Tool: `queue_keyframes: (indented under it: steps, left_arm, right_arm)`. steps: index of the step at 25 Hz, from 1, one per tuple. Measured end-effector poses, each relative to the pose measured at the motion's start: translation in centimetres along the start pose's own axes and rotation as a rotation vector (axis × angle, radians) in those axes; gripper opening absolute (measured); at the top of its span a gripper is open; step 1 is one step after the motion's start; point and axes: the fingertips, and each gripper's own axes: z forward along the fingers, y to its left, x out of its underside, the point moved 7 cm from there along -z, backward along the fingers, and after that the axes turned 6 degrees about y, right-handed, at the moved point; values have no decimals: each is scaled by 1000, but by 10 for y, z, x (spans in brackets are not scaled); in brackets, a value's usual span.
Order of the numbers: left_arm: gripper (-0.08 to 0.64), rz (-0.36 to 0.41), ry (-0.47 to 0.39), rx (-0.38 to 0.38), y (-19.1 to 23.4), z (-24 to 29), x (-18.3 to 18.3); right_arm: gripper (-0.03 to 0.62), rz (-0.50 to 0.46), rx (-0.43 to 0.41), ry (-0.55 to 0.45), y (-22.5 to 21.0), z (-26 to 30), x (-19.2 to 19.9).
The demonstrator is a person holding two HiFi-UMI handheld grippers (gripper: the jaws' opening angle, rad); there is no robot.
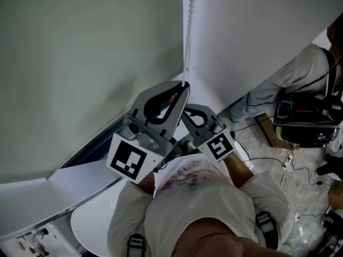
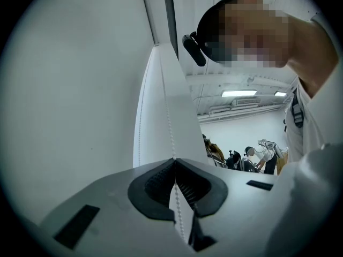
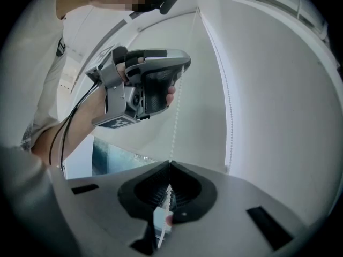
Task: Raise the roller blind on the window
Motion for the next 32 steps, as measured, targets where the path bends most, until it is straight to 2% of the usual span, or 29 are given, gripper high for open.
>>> queue_keyframes:
  steps: [4,8,16,22,32]
  left_arm:
    - [8,-2,25,4,3,0,14]
    - [8,-41,58,0,6,2,37]
    - [8,-115,80,-7,6,-1,74]
    - [6,-97,69,-11,2,-21,90]
    - [6,-148,111,-21,-4,-29,128]
  right_arm:
    - [61,-4,-12,43,1,6,12]
    - [61,35,-18,116,6,11,32]
    - [61,85,-28,178,10,15,67]
    - [61,92,-38,215,27,20,80]
    - [61,102,-57,308,37,26,112]
